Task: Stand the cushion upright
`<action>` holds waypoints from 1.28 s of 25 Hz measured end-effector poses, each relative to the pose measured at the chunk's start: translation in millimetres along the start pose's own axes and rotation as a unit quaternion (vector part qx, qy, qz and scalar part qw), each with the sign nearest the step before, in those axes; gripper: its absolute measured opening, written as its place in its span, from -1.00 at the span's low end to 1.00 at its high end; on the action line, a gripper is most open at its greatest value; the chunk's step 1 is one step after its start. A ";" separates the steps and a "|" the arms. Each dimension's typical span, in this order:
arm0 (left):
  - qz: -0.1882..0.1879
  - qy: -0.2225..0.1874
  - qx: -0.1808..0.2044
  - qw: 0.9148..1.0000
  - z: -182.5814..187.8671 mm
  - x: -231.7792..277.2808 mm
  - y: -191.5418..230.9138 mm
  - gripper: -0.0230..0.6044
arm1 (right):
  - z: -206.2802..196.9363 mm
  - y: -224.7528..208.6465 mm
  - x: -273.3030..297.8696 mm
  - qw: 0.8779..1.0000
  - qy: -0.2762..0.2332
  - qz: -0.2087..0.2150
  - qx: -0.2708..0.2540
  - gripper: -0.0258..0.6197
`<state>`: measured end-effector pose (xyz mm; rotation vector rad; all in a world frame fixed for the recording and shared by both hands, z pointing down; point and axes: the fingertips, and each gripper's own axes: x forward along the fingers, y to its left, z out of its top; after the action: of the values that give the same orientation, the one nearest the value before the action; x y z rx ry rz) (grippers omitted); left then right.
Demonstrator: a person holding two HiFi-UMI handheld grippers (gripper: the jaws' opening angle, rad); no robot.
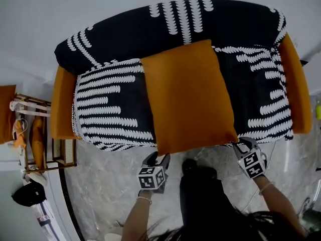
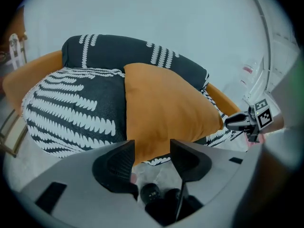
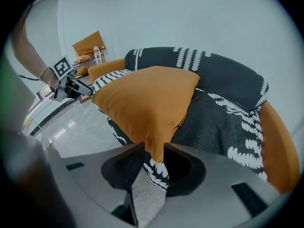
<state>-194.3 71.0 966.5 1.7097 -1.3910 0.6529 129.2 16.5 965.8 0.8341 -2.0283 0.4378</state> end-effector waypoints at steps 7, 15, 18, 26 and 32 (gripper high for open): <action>0.013 0.018 -0.022 1.000 -15.6 16.6 21.3 -0.13 | -13.6 0.3 24.1 1.000 0.019 0.001 0.001 -0.52; 0.013 0.028 0.009 0.999 -10.9 29.7 17.6 -0.40 | -15.1 -6.5 40.1 0.999 0.033 -0.009 0.005 -0.71; 0.015 0.029 0.007 0.999 -10.1 30.4 15.1 -0.51 | -15.2 -4.7 40.7 0.999 0.037 -0.008 0.003 -0.76; 0.033 0.019 -0.028 0.999 -6.5 23.6 15.0 -0.73 | -12.1 -2.9 32.8 0.999 0.021 -0.006 0.049 -0.84; 0.040 0.016 -0.039 0.998 2.8 11.1 12.6 -0.78 | -1.5 -1.3 20.3 0.998 0.017 -0.012 0.057 -0.85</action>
<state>-203.9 62.0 977.3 1.5835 -1.4499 0.6596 123.0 8.4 983.5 0.9140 -1.9736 0.5555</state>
